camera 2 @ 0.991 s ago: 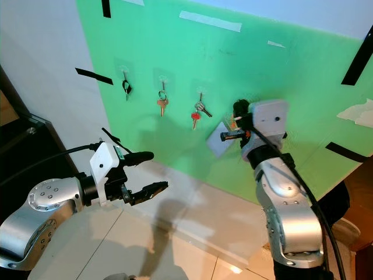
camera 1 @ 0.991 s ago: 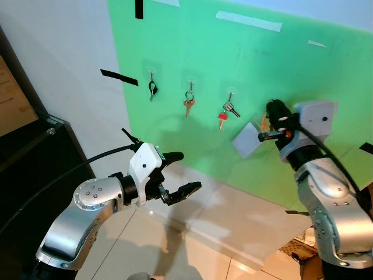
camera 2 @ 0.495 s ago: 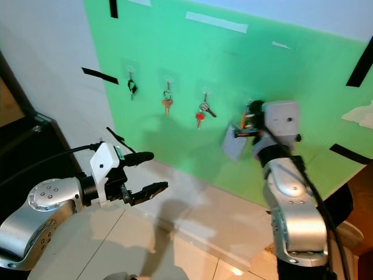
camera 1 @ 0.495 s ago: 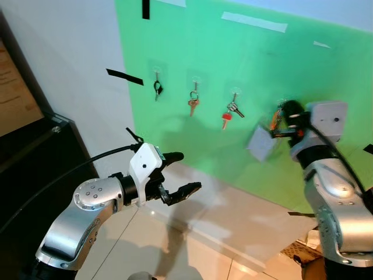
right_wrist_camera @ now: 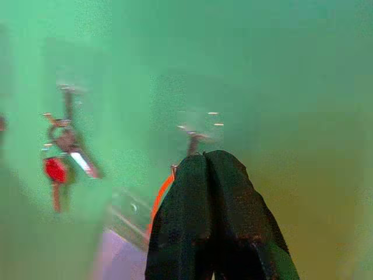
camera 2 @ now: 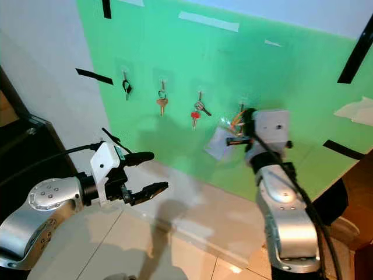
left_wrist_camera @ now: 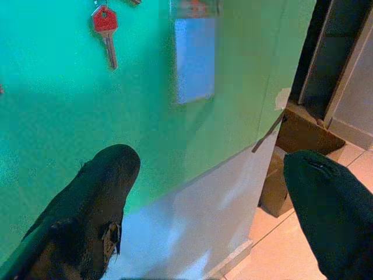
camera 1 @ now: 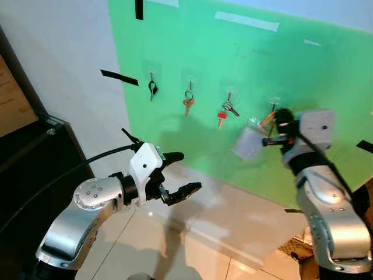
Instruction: Hang keys on a hook
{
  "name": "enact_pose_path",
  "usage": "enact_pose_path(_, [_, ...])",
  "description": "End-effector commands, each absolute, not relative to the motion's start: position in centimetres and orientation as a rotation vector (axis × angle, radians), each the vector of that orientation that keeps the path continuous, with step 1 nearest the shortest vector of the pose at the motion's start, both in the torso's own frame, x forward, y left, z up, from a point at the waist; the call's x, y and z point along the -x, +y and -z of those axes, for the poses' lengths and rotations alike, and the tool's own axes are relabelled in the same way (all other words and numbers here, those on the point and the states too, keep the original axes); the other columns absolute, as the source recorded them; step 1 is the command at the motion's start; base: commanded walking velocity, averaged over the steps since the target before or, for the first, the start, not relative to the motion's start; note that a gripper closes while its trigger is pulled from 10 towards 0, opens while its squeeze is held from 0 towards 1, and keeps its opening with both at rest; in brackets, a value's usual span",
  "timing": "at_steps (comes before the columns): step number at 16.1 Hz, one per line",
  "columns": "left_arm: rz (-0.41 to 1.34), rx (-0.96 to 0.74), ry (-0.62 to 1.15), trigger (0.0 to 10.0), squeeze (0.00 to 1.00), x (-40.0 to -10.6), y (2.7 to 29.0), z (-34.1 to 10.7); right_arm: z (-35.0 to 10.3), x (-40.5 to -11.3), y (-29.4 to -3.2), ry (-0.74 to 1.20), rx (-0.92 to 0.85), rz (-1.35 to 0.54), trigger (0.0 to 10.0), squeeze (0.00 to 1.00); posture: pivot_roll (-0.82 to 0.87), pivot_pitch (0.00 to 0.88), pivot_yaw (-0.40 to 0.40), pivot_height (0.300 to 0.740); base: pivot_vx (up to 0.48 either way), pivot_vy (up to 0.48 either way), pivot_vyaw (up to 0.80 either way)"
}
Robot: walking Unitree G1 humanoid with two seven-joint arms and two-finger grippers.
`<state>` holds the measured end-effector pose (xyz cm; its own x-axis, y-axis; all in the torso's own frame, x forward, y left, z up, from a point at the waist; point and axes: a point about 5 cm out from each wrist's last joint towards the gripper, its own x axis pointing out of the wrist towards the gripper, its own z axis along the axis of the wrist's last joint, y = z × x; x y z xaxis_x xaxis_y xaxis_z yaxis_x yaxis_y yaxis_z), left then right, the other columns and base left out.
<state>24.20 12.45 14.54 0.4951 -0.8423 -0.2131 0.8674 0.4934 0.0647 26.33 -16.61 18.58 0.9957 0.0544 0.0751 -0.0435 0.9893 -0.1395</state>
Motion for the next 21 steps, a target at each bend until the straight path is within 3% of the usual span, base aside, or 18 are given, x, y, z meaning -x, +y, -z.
enact_pose_path(1, [1.047, -0.190, 0.153, 10.0, 0.07, -24.3, 12.3, -14.9, -18.4, -26.2, -16.4, -0.065, 0.148, -0.065, 10.0, 0.00, 0.00, 0.000, -0.054, 0.740, 0.000, 0.000, 0.00])
enact_pose_path(21, [1.113, -0.098, 0.064, 10.0, 0.07, -24.6, 10.4, -17.1, -16.7, -26.2, -16.0, 0.037, 0.158, -0.108, 10.0, 0.00, -0.01, 0.000, -0.053, 0.740, 0.000, 0.000, 0.00])
